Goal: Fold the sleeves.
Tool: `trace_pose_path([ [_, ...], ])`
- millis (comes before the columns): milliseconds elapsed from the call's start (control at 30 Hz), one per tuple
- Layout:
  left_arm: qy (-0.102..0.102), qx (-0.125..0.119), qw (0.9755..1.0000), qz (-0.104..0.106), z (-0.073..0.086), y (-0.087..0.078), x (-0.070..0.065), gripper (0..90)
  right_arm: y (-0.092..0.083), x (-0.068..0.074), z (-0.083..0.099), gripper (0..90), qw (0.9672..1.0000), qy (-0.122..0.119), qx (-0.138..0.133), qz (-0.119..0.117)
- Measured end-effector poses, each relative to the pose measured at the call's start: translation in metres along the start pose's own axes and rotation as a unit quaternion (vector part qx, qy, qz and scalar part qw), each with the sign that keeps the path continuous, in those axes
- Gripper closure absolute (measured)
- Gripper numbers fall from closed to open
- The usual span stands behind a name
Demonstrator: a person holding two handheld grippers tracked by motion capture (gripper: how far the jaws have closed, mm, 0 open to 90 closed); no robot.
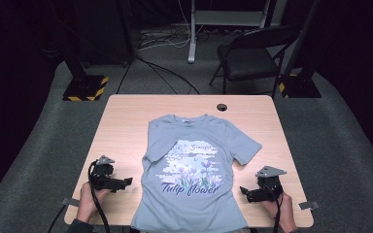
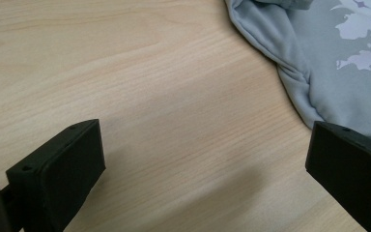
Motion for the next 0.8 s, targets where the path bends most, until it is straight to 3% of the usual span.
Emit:
trace_pose_path([
  [200, -0.025, -0.011, 0.9996, -0.011, 0.009, -0.001, 0.006, 0.0, 0.000, 0.000, 0.000, 2.6, 1.0000, 0.000, 0.000, 0.000],
  [400, -0.024, -0.025, 0.9991, -0.025, 0.014, -0.001, 0.004, 0.0, 0.000, 0.000, 0.000, 2.8, 1.0000, 0.002, -0.001, 0.001],
  [600, -0.007, -0.055, 0.9966, -0.061, 0.022, 0.001, -0.002, 0.0, -0.001, -0.001, 0.000, 2.5, 1.0000, 0.006, -0.001, 0.004],
  [733, 0.001, -0.053, 0.9959, -0.074, 0.023, 0.001, -0.005, 0.0, 0.000, -0.001, 0.000, 1.5, 1.0000, 0.006, 0.001, 0.003],
  [800, 0.015, -0.047, 0.9952, -0.084, 0.023, 0.002, -0.007, 0.0, -0.001, -0.002, 0.000, 1.4, 1.0000, 0.006, 0.003, 0.002],
])
Point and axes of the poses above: each handheld gripper's, and its own axes: y roughly forward along the jaws, z roughly out of its underside, x roughly to its left, the point moved 5 cm from there along y, roughly forward along the jaws, and after that the axes turned 9 degrees about -z, right-handed, at the moved point
